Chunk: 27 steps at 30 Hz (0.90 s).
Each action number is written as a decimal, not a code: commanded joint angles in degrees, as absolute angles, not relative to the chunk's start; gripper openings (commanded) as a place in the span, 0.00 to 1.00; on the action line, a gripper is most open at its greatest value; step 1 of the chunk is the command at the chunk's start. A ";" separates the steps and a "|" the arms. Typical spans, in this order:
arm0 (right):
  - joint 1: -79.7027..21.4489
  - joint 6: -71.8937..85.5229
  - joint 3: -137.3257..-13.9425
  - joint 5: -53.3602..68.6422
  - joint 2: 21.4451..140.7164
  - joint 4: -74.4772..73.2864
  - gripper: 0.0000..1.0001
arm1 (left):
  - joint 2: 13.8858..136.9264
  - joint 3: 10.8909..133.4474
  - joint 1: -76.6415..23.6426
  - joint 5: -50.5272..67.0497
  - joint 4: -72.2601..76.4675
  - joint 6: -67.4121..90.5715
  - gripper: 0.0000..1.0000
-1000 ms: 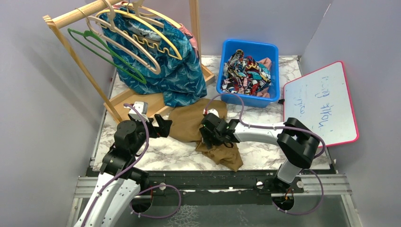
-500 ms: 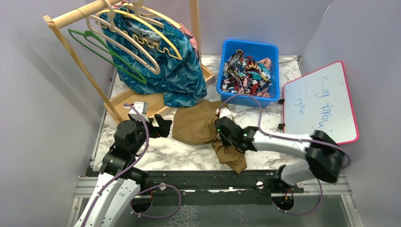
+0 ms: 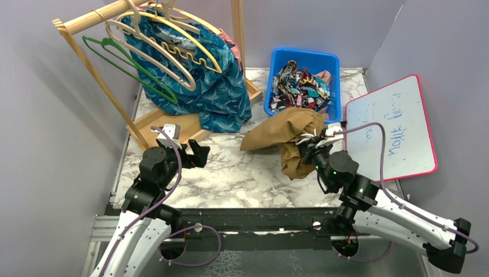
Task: Remove the shorts from the hanger
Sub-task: Pick up the shorts at the center of the board.
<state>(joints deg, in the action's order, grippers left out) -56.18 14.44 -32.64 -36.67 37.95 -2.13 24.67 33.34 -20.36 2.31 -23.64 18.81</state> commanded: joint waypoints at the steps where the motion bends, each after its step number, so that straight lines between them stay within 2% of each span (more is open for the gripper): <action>1: -55.92 9.19 -30.96 -44.22 34.85 5.19 0.02 | 24.61 33.38 -20.13 2.12 -22.91 18.37 0.95; 7: -55.96 9.27 -32.02 -48.22 37.74 6.96 0.02 | 24.65 33.35 -20.14 2.11 -22.86 18.37 0.95; 14: -55.90 -1.57 -41.89 -52.54 48.15 11.31 0.02 | 24.47 33.40 -20.13 2.22 -22.86 18.37 0.94; 18: -55.12 -10.32 -47.69 -54.91 54.78 18.57 0.02 | 24.31 33.40 -20.16 2.18 -22.88 18.38 0.95; 22: -49.68 -13.48 -56.07 -52.79 60.91 18.68 0.02 | 24.01 33.35 -20.19 2.12 -22.87 18.37 0.95; 27: -40.23 -9.25 -67.99 -46.54 66.75 10.42 0.02 | 24.00 33.44 -20.13 2.02 -22.90 18.46 0.95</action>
<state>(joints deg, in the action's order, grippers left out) -45.47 -9.58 -60.14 -50.15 64.51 12.08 24.62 33.34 -20.36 2.31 -23.64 18.81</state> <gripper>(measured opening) 0.093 0.945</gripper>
